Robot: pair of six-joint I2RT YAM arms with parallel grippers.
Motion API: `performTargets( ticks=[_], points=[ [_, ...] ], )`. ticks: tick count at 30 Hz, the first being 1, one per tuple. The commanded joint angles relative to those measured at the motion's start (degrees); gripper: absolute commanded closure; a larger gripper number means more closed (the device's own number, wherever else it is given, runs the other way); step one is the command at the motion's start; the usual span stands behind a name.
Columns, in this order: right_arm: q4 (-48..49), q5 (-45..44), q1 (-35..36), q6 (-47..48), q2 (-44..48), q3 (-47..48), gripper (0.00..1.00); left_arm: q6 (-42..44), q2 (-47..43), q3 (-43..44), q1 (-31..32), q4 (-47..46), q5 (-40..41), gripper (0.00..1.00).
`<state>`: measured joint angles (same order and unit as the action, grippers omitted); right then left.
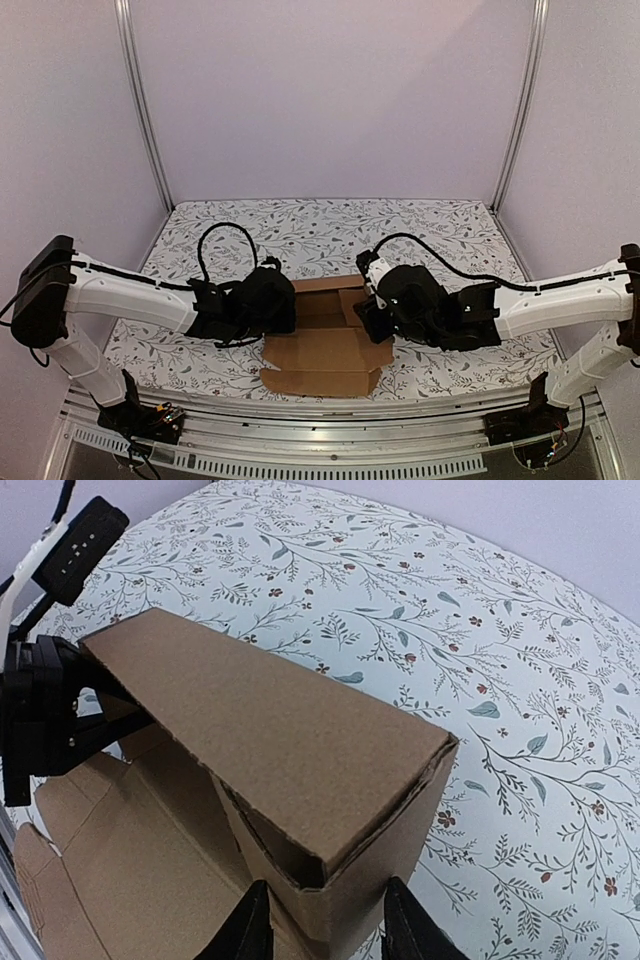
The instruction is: Fold the paper box
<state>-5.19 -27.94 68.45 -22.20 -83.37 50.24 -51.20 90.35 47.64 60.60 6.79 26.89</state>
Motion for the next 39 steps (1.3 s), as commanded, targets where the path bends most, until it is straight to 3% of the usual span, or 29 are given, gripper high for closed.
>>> performTargets(
  ticks=[1,24,29,36,39],
  points=[
    [-0.02,-3.99,0.69,-0.92,-1.84,2.24,0.66,-0.71,-0.86,1.14,-0.56,-0.11,0.27,1.0],
    [8.26,-17.02,3.09,-2.51,-11.2,4.83,0.93,-3.86,-1.57,0.97,-0.46,-0.28,-0.49,1.0],
    [11.54,-17.55,3.1,-2.07,-13.42,5.14,0.94,-4.0,-1.12,0.97,-0.48,-0.41,-0.62,1.0],
    [14.58,-19.22,3.07,-1.72,-16.49,5.61,0.86,-4.29,-1.03,0.79,-0.48,-0.46,-0.48,1.0],
    [15.27,-19.27,3.13,-1.2,-17.1,5.79,0.91,-4.35,-1.05,0.78,-0.46,-0.43,-0.48,1.0]
  ],
)
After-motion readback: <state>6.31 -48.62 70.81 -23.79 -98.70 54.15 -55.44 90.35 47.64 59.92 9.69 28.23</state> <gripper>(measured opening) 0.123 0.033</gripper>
